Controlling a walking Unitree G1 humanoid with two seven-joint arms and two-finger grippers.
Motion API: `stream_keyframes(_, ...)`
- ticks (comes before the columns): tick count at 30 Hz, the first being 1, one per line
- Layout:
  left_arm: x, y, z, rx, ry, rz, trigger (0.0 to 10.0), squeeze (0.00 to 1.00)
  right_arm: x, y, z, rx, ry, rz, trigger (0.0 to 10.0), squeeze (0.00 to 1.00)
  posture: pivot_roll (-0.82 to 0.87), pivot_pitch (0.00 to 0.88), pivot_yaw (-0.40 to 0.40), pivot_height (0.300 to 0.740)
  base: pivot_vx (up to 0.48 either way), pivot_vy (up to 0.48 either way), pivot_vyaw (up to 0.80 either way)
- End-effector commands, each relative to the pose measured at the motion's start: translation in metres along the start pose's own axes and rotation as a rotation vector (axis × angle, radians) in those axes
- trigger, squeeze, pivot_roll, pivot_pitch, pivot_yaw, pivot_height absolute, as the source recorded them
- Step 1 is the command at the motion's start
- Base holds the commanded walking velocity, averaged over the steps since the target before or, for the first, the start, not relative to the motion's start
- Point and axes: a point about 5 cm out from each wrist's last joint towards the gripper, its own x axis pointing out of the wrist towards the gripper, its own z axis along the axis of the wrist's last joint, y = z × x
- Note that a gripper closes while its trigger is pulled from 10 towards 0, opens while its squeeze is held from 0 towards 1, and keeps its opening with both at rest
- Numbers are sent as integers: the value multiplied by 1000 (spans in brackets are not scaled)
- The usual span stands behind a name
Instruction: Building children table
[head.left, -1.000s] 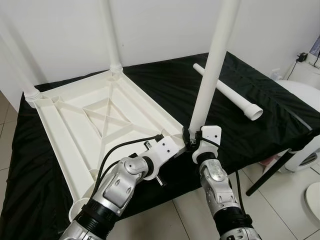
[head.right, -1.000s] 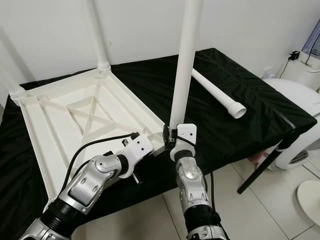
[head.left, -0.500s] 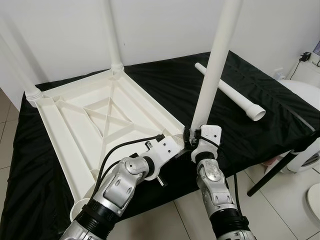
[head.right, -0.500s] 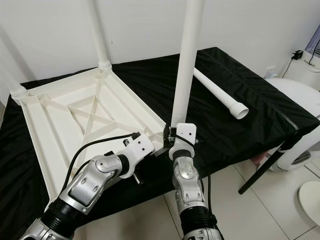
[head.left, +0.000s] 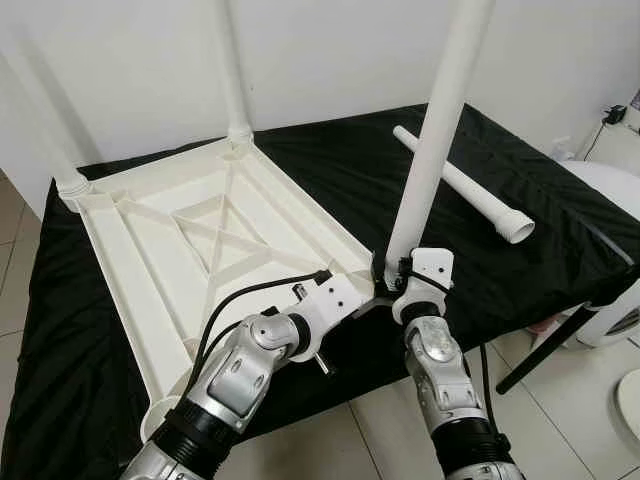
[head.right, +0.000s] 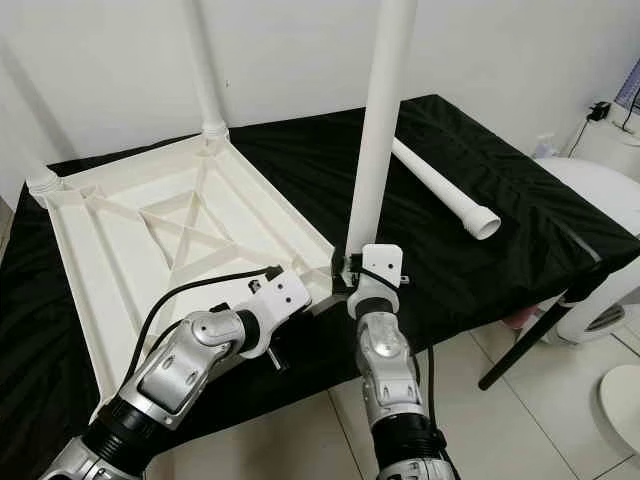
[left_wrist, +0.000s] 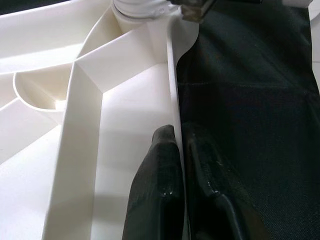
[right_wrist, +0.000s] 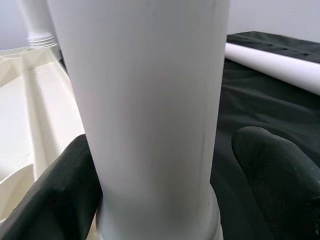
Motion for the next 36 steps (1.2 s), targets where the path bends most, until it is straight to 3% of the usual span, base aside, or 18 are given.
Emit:
stream_keyframes(1, 1, -6, 2, 18, -16, -19, 10000, 0, -3, -7, -9, 19, 54, 85, 10000, 271, -119, 34, 29, 740, 0, 0, 0)
stream_keyframes(2, 1, -6, 2, 18, -16, -19, 10000, 0, -3, -7, -9, 19, 54, 85, 10000, 271, -119, 34, 29, 740, 0, 0, 0)
stream_keyframes(3, 1, -6, 2, 19, -17, -20, 10000, 0, -3, -9, -10, 19, 58, 151, 10000, 0, -120, 32, 30, 740, 0, 0, 0)
stream_keyframes(10, 2, -6, 3, 21, -19, -24, 10000, 0, 0, -17, -11, 23, 72, 312, 10000, 0, -123, 31, 30, 740, 0, 0, 0)
stream_keyframes(11, 3, -7, 4, 24, -21, -26, 10000, 0, 4, -23, -10, -4, 85, 413, 10000, 0, -121, 28, 30, 740, 0, 0, 0)
stream_keyframes(14, 3, -7, 4, 24, -22, -25, 10000, 0, 7, -25, -10, -24, 104, 485, 10000, 0, -118, 29, 29, 740, 0, 0, 0)
stream_keyframes(25, 1, -4, 4, 23, -20, -19, 10000, 0, 19, -25, 3, -47, 101, 674, 10000, 0, -112, 34, 38, 740, 0, 0, 0)
stream_keyframes(32, 1, -4, 4, 23, -20, -19, 10000, 0, 19, -25, 3, -47, 101, 674, 10000, 0, -112, 34, 38, 740, 0, 0, 0)
stream_keyframes(36, 1, -1, 5, 26, -17, -14, 10000, 0, 25, -33, 2, -114, 172, 821, 10000, 0, -107, 42, 52, 740, 0, 0, 0)
